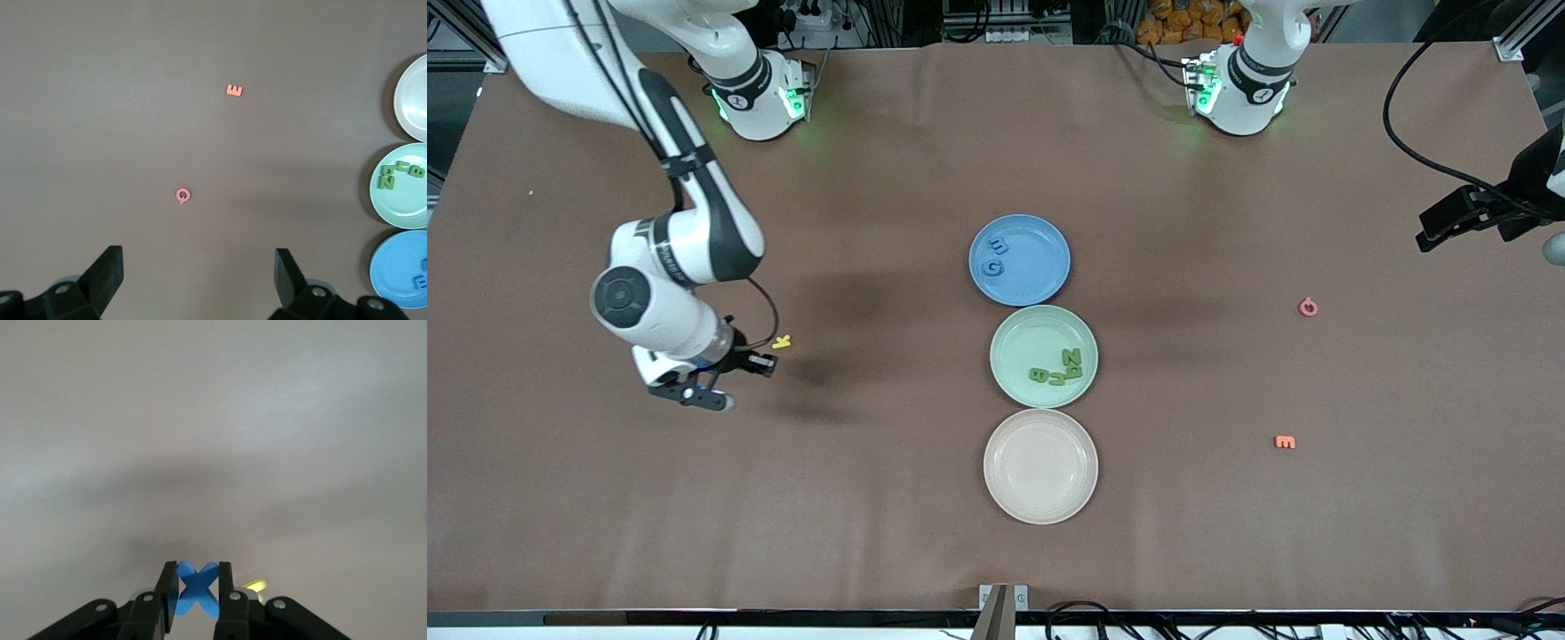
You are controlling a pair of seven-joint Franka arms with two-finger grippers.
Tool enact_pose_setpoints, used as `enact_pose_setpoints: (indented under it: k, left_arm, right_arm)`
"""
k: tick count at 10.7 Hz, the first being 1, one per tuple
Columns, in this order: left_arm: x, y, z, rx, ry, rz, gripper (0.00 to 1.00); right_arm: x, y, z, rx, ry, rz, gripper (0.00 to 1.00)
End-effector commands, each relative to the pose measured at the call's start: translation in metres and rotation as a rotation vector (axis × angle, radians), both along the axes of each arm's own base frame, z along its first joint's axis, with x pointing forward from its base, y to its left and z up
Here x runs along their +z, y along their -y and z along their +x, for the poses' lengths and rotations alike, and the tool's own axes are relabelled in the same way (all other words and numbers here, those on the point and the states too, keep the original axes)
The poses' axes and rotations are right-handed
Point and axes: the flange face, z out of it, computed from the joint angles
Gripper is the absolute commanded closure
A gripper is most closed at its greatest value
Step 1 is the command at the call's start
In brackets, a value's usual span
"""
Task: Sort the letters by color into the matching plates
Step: 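Carry the blue x to the blue plate with the right gripper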
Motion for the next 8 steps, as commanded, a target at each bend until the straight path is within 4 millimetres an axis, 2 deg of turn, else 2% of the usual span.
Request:
enact_pose_setpoints:
  k: [1, 5, 6, 8]
  left_arm:
    - [0.004, -0.002, -0.007, -0.013, -0.004, -0.011, 0.00]
    - [0.004, -0.003, -0.007, -0.011, -0.004, -0.011, 0.00]
    - [0.003, -0.003, -0.006, -0.011, -0.006, -0.011, 0.00]
    - [0.003, -0.002, -0.006, -0.013, -0.006, -0.011, 0.00]
  right_arm:
    - [0.012, -0.091, -0.028, -0.041, -0.009, 0.015, 0.91]
    - [0.005, -0.219, -0.090, 0.050, -0.025, 0.014, 0.91]
    - [0.005, -0.248, -0.107, 0.088, -0.025, 0.014, 0.91]
    - [-0.007, -0.294, -0.126, 0.108, -0.031, 0.014, 0.90]
